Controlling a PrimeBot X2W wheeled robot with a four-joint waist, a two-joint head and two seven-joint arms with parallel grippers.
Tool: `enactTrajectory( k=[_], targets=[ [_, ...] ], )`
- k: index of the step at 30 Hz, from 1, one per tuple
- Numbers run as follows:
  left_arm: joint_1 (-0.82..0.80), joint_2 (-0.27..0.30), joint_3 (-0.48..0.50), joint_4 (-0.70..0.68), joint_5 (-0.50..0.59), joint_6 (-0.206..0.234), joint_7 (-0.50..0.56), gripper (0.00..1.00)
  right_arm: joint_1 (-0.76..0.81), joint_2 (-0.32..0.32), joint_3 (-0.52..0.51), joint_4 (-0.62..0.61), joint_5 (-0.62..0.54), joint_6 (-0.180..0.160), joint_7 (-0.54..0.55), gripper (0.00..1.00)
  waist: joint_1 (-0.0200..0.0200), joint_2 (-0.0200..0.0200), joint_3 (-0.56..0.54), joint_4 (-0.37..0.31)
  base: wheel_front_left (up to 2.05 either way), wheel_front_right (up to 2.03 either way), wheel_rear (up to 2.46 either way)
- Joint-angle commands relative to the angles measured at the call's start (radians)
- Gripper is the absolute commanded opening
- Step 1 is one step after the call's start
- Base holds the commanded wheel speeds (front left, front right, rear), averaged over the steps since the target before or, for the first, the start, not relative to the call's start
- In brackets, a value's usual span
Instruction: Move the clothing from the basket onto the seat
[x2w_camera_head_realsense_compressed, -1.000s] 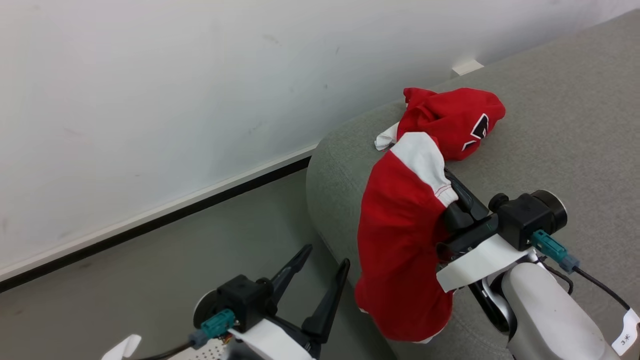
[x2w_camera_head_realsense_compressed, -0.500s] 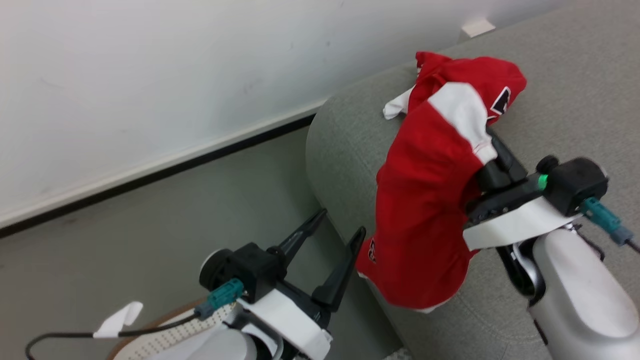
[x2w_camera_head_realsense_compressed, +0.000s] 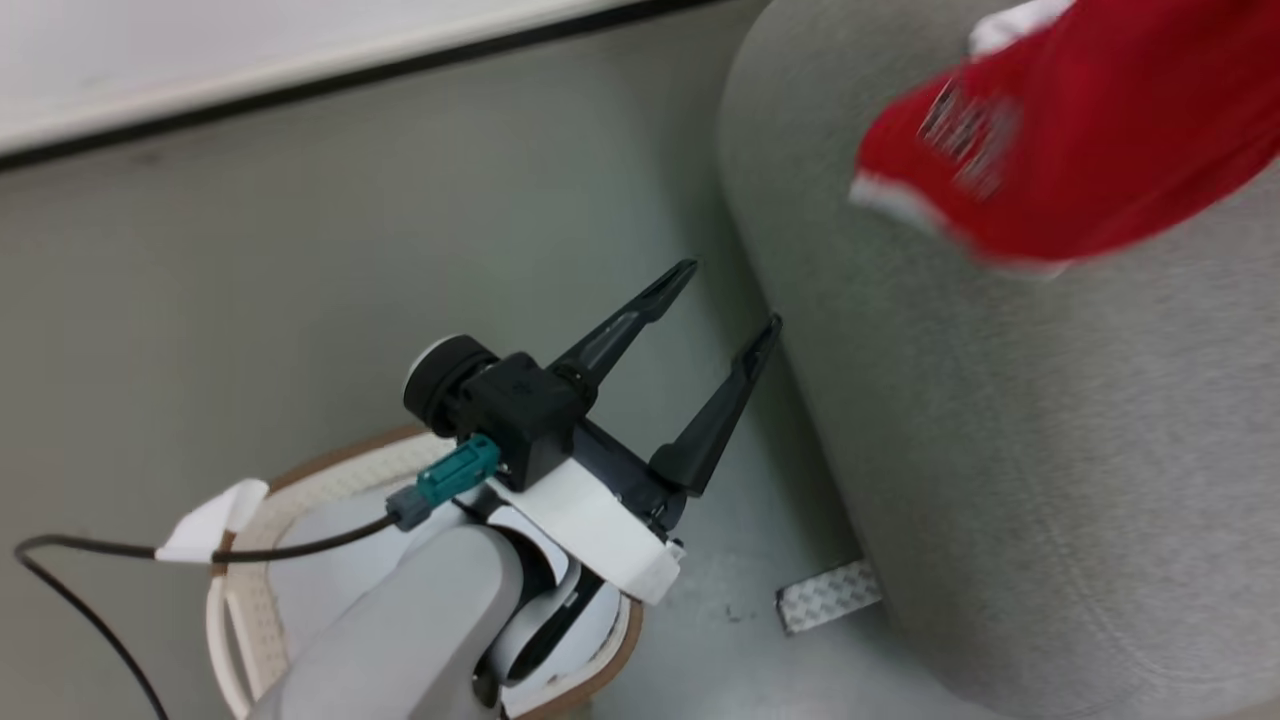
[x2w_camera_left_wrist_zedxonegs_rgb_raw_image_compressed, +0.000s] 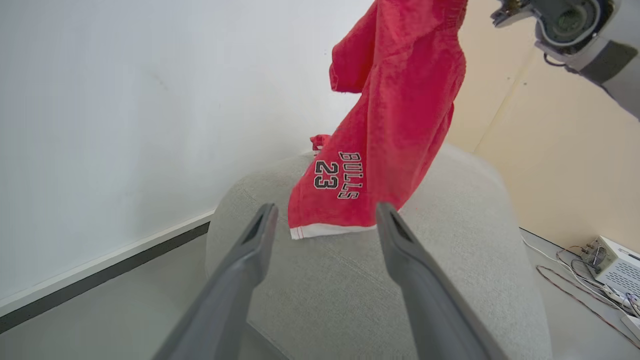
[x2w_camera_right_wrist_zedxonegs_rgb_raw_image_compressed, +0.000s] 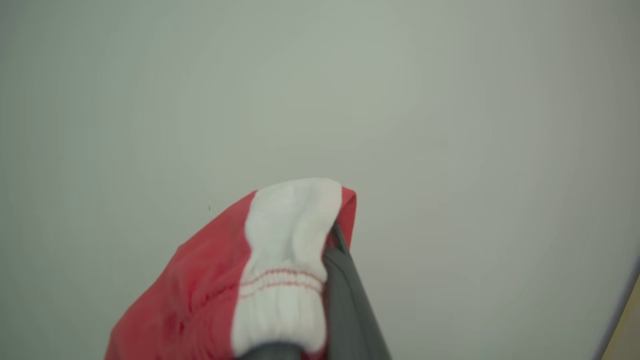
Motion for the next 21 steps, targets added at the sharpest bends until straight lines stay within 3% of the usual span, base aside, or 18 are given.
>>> enactTrajectory(
  k=[1, 7, 11, 16, 21],
  targets=[
    [-0.017, -0.002, 0.004, 0.006, 0.013, -0.006, -0.011, 1.00, -0.050, -0.027, -0.025, 0.012, 0.007, -0.003, 0.018, 0.00, -0.0003, -0.0001, 0.083, 0.068, 0.00, 0.00, 0.00],
    [-0.050, -0.013, -0.001, 0.015, 0.014, -0.018, -0.025, 1.00, -0.259, -0.157, -0.180, 0.112, -0.001, -0.002, 0.099, 0.00, -0.0003, -0.0001, 0.149, 0.106, 0.00, 0.00, 0.00],
    [-0.062, -0.015, -0.005, 0.025, 0.016, -0.022, -0.034, 1.00, -0.274, -0.212, -0.255, 0.212, -0.042, -0.002, 0.110, 0.00, -0.0003, -0.0001, 0.176, 0.123, 0.00, 0.00, 0.00],
    [-0.056, -0.015, -0.010, 0.038, 0.014, -0.019, -0.039, 1.00, -0.139, -0.209, -0.367, 0.393, -0.086, -0.002, 0.058, 0.00, -0.0003, -0.0001, 0.187, 0.132, 0.00, 0.00, 0.00],
    [-0.034, -0.005, -0.015, 0.046, 0.009, -0.010, -0.036, 1.00, 0.010, -0.142, -0.454, 0.572, -0.131, -0.002, -0.029, 0.00, -0.0003, -0.0001, 0.174, 0.131, 0.00, 0.00, 0.00]
  ],
)
